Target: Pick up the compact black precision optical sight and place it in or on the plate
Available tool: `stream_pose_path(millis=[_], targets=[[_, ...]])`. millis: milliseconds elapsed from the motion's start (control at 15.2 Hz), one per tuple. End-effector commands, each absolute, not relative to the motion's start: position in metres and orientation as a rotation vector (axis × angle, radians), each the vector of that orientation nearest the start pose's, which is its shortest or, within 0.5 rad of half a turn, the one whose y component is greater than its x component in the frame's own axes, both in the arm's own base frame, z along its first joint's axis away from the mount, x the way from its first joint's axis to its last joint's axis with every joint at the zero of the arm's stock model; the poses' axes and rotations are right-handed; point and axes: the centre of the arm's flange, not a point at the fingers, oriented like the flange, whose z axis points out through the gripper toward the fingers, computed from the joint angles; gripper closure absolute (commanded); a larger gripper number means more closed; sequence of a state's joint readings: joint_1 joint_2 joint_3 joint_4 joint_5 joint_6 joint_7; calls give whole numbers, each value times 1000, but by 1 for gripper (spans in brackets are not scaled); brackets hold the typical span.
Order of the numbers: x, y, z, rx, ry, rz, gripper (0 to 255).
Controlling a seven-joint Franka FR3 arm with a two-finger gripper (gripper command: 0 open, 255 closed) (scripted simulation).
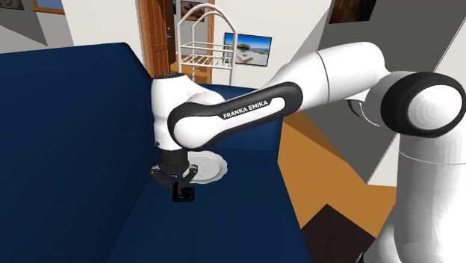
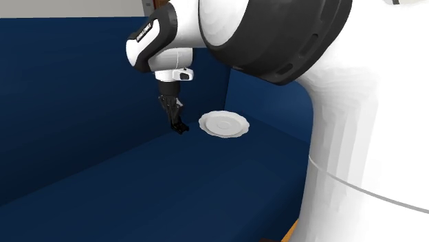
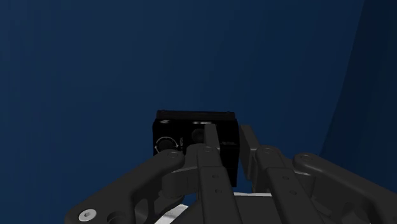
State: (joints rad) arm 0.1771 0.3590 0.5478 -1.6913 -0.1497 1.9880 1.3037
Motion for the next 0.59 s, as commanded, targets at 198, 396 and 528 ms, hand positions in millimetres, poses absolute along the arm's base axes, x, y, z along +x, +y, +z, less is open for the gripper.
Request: stream_pose_path(millis=[198,396,528], targets=[[511,395,438,-3007,841,69,255],[537,365,437,-3007,841,69,255],[555,346,436,-3007,841,69,255]])
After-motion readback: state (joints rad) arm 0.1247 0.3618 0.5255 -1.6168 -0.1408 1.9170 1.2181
